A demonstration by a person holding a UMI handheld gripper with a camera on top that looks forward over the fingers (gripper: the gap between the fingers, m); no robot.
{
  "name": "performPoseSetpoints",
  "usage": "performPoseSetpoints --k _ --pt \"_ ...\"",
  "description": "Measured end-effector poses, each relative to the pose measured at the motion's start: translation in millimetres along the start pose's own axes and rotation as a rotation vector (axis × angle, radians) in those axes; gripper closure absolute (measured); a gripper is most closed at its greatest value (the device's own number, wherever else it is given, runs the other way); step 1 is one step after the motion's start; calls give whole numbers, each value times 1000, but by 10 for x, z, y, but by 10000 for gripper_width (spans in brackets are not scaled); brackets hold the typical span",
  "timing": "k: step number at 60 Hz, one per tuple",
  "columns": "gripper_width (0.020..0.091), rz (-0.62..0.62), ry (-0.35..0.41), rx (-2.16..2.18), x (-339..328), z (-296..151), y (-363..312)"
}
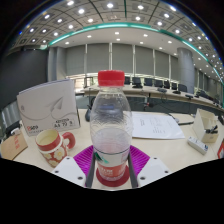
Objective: Pour water
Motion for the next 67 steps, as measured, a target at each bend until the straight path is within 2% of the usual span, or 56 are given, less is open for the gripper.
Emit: performPoseSetpoints --k 2,3,6,9,13,21,35,49,67 --pt "520 6 -15 -1 -18 3 -1" --pt "465 7 -21 -2 -31 0 -3" --pt "228 2 -31 -4 -99 -22 -30" --pt "282 9 -45 0 -211 -61 -42" --pt "238 40 -74 11 -438 -121 -54" --pt "249 91 -136 23 -1137 -283 -209" --pt "249 180 -209 32 -2684 -433 -926" --pt "245 251 -197 16 -3750 -459 -1395" --pt "248 302 -166 12 -4265 -487 -1488"
Point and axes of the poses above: the point between the fingertips, and its own axes, seen from behind it with the camera up: y to the right, z down, x forward, the way the camera looks, the point moved 7 cm from there along -x, backward, against the way the camera looks, and after that the axes turned 3 degrees about z, right-handed, at the moved point
